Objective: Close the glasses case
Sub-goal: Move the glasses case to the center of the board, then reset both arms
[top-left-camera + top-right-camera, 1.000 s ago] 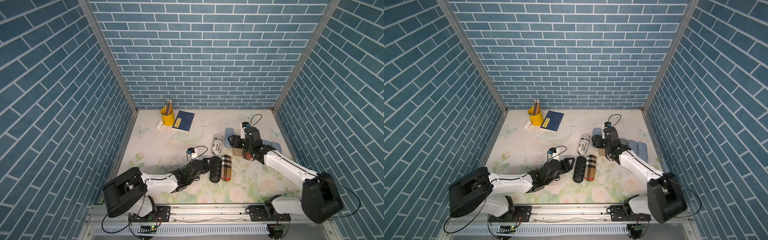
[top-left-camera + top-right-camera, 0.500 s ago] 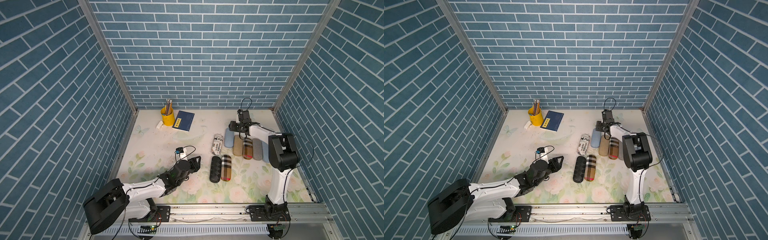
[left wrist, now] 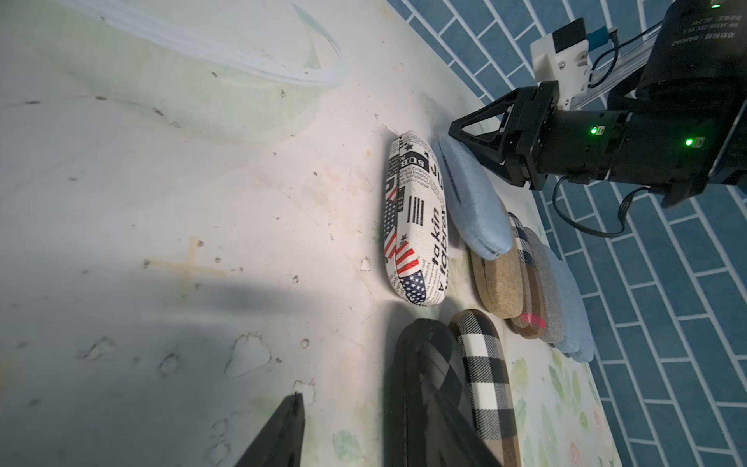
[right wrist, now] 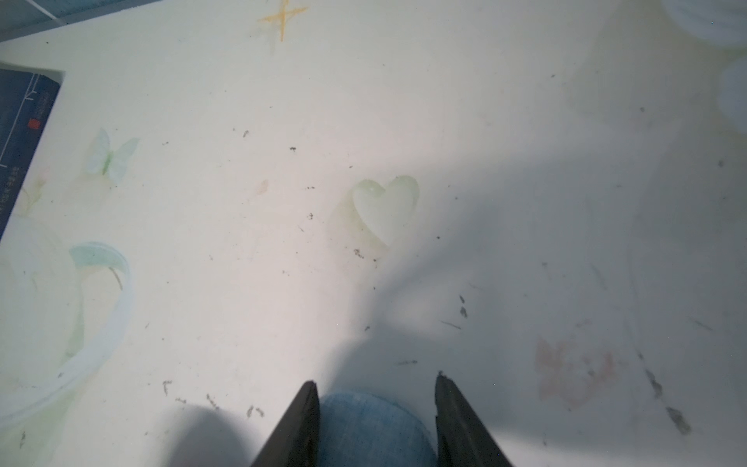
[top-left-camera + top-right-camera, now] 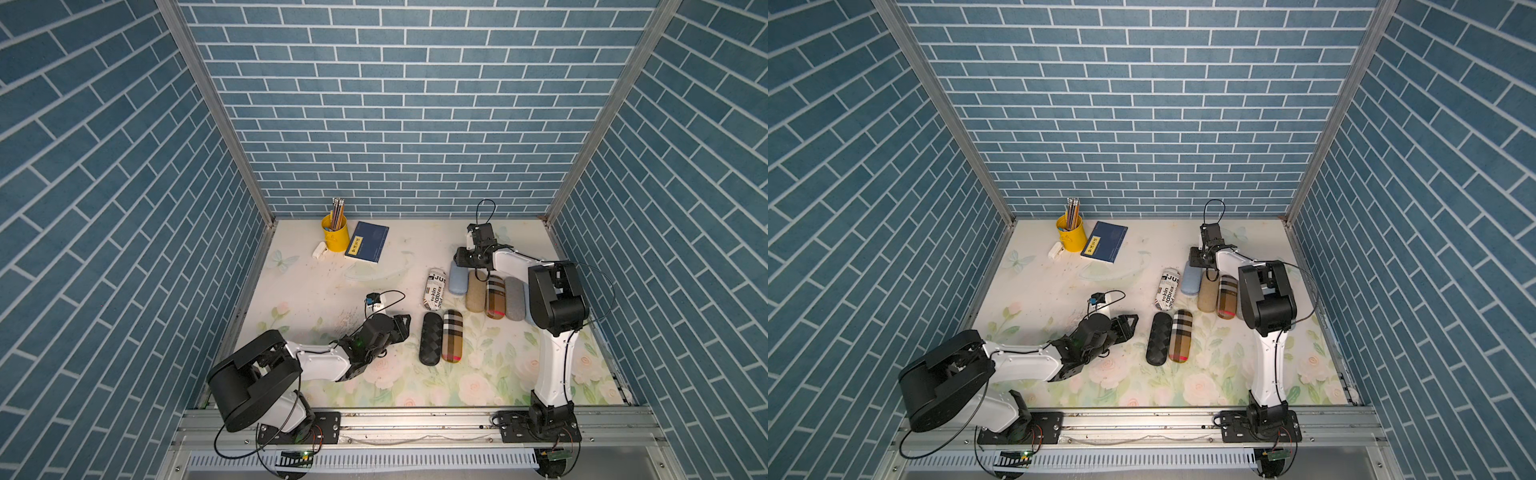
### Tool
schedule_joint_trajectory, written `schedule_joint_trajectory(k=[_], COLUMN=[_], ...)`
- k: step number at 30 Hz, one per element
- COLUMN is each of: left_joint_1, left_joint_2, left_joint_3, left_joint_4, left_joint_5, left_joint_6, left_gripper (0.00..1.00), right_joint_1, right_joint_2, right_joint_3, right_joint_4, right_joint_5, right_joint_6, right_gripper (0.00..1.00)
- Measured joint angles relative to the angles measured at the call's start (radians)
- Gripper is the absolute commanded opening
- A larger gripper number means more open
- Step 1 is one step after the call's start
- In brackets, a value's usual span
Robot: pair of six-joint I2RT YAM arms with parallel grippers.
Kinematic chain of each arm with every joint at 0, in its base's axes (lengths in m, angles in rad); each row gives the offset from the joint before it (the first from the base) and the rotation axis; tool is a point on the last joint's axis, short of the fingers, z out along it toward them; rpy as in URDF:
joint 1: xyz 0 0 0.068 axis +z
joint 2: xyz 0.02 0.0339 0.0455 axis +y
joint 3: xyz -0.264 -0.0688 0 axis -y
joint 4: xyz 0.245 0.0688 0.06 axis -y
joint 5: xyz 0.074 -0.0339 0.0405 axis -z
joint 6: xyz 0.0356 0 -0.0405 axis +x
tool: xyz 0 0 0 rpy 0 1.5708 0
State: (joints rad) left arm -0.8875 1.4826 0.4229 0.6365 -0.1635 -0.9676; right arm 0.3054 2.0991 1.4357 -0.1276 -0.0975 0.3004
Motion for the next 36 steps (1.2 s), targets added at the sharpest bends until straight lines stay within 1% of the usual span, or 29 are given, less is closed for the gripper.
schedule_joint_trajectory(k=[4, 10, 13, 16, 19, 21, 22, 24, 25, 26, 27, 29, 31, 33, 34, 36], left_joint_1=[0.000, 0.000, 0.000, 0.003, 0.019, 0.049, 0.072, 0.114, 0.136, 0.154, 0.166, 0.188, 0.220, 0.272, 0.306, 0.368], left_joint_2=[0.025, 0.026, 0.023, 0.011, -0.017, -0.065, -0.109, -0.209, -0.273, -0.336, -0.383, -0.487, -0.553, -0.575, -0.572, -0.528], left_joint_3=[0.020, 0.024, 0.024, 0.024, 0.021, 0.006, -0.010, -0.038, -0.049, -0.055, -0.056, -0.062, -0.079, -0.106, -0.116, -0.138], left_joint_4=[0.018, 0.024, 0.023, 0.018, 0.015, 0.012, 0.008, -0.015, -0.036, -0.059, -0.078, -0.109, -0.103, -0.090, -0.087, -0.043], left_joint_5=[0.011, 0.011, 0.010, 0.008, 0.008, 0.006, 0.000, -0.027, -0.055, -0.090, -0.129, -0.232, -0.323, -0.417, -0.461, -0.535], left_joint_6=[0.000, 0.000, 0.000, 0.000, 0.004, 0.012, 0.023, 0.048, 0.073, 0.103, 0.120, 0.169, 0.231, 0.302, 0.340, 0.429], left_gripper=[0.53, 0.53, 0.53, 0.53, 0.55, 0.58, 0.60, 0.62, 0.75, 0.95, 1.00, 1.00, 1.00, 1.00, 1.00, 1.00], right_joint_1=[0.009, 0.026, 0.034, 0.037, 0.036, 0.034, 0.031, 0.019, 0.009, -0.003, -0.016, -0.056, -0.099, -0.146, -0.168, -0.188], right_joint_2=[-0.051, -0.106, -0.133, -0.148, -0.199, -0.270, -0.327, -0.459, -0.547, -0.642, -0.735, -0.925, -1.032, -1.077, -1.074, -1.062], right_joint_3=[-0.069, -0.146, -0.182, -0.200, -0.244, -0.301, -0.343, -0.439, -0.504, -0.579, -0.658, -0.834, -0.972, -1.069, -1.106, -1.174], right_joint_4=[0.012, 0.025, 0.029, 0.034, 0.047, 0.068, 0.084, 0.129, 0.164, 0.209, 0.259, 0.367, 0.457, 0.523, 0.552, 0.642], right_joint_5=[-0.001, -0.002, -0.002, -0.001, 0.003, 0.012, 0.025, 0.062, 0.093, 0.129, 0.165, 0.248, 0.320, 0.381, 0.415, 0.459], right_joint_6=[-0.012, -0.018, -0.018, -0.018, -0.018, -0.019, -0.018, -0.019, -0.019, -0.019, -0.020, -0.018, -0.018, -0.020, -0.024, -0.050], right_gripper=[0.43, 0.43, 0.46, 0.53, 0.65, 0.74, 0.80, 0.88, 0.94, 0.99, 1.00, 1.00, 1.00, 0.99, 0.99, 0.99])
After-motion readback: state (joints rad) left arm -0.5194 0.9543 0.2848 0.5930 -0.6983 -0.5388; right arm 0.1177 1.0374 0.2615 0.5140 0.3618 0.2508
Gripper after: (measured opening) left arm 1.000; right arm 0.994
